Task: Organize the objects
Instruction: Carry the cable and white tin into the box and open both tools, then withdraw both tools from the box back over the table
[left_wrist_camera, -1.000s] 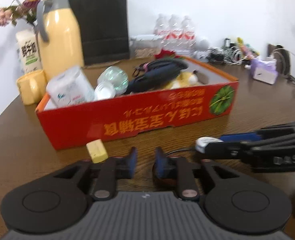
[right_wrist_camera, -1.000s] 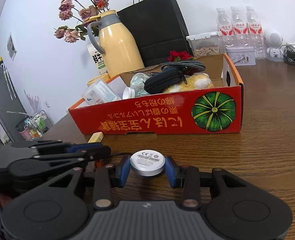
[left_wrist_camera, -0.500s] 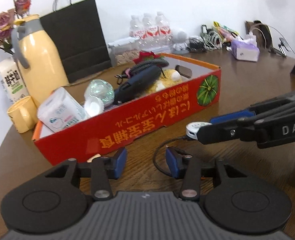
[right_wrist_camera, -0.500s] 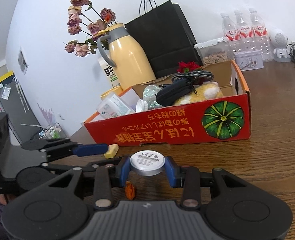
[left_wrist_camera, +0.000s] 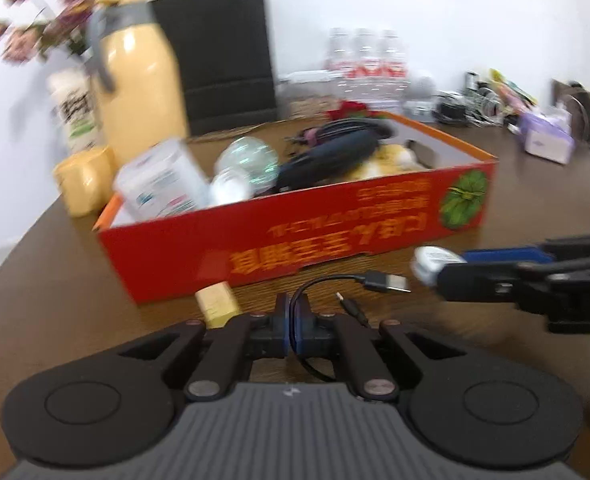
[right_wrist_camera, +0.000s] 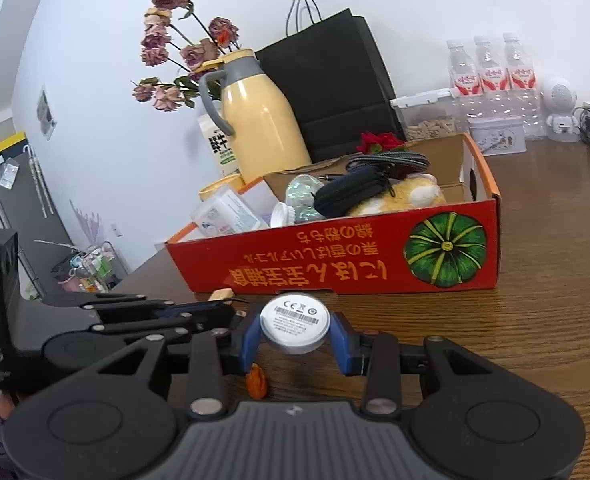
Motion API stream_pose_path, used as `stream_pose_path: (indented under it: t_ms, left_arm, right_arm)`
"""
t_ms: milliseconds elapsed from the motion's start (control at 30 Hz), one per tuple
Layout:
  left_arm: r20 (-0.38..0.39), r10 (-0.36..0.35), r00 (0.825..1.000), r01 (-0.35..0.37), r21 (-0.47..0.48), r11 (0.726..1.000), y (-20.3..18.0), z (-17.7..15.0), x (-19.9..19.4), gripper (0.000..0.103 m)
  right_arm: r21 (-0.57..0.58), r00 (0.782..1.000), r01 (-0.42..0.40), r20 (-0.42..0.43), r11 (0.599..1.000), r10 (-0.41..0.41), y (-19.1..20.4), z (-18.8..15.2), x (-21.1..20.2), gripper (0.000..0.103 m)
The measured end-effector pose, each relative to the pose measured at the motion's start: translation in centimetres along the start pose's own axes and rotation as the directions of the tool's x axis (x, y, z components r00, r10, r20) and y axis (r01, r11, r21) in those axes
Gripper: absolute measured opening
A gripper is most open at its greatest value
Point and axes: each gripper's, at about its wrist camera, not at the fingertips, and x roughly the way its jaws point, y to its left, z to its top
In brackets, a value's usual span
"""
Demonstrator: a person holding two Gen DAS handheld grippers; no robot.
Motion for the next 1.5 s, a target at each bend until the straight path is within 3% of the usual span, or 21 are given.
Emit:
stream_pose_path:
  t_ms: [267, 633, 833, 1067, 1333, 1400, 1433, 1467, 1500]
  left_arm:
    - [0.086, 0.024, 0.996, -0.02, -0.043, 0.999, 2.1, 0.4, -2.7, 0.003]
    - [0.217, 0.066, 0.974, -0.054, -0.06, 0.997, 3.1, 4.8, -4.5, 0.004]
    - [0.253, 0.07, 0.965, -0.048, -0.093, 0.995, 3.5, 7.6, -3.1, 0.004]
    - [0.246, 0.064, 0.967, -0.033, -0.13, 0.991, 3.7, 9.8, 0.8, 0.004]
    - [0.22, 0.029, 0.975, -0.005, -0.107, 0.994, 2.9, 10.6, 5.4, 0.005]
    - [0.217, 0.038, 0.975, -0.015, -0.104, 0.994, 2.8, 10.6, 6.1, 0.017]
    - [0.217, 0.039, 0.975, -0.018, -0.1, 0.995, 2.7, 10.5, 6.2, 0.039]
    - [0.225, 0.039, 0.974, -0.018, -0.097, 0.995, 2.8, 10.4, 6.2, 0.069]
    - [0.237, 0.042, 0.971, -0.02, -0.094, 0.995, 2.8, 10.2, 6.0, 0.083]
  right_arm:
    - [0.005, 1.0, 0.018, 0.023, 1.0, -0.019, -0.2, 0.1, -0.3, 0.037]
    - [-0.116, 0.991, 0.094, 0.107, 0.989, -0.081, 1.8, 2.9, -1.3, 0.037]
    - [-0.169, 0.976, 0.182, 0.153, 0.969, -0.157, 1.6, 6.3, -0.2, 0.037]
    - [-0.182, 0.952, 0.292, 0.154, 0.939, -0.266, -0.6, 9.5, 2.3, 0.037]
    - [-0.172, 0.952, 0.305, 0.085, 0.937, -0.294, -3.1, 9.8, 5.5, 0.038]
    - [-0.158, 0.954, 0.299, 0.07, 0.941, -0.292, -3.6, 9.5, 5.7, 0.038]
    - [-0.154, 0.954, 0.3, 0.067, 0.941, -0.293, -3.8, 9.4, 5.8, 0.041]
    - [-0.153, 0.953, 0.301, 0.066, 0.941, -0.295, -3.9, 9.4, 5.8, 0.053]
    - [-0.153, 0.953, 0.303, 0.07, 0.941, -0.296, -3.9, 9.3, 5.8, 0.069]
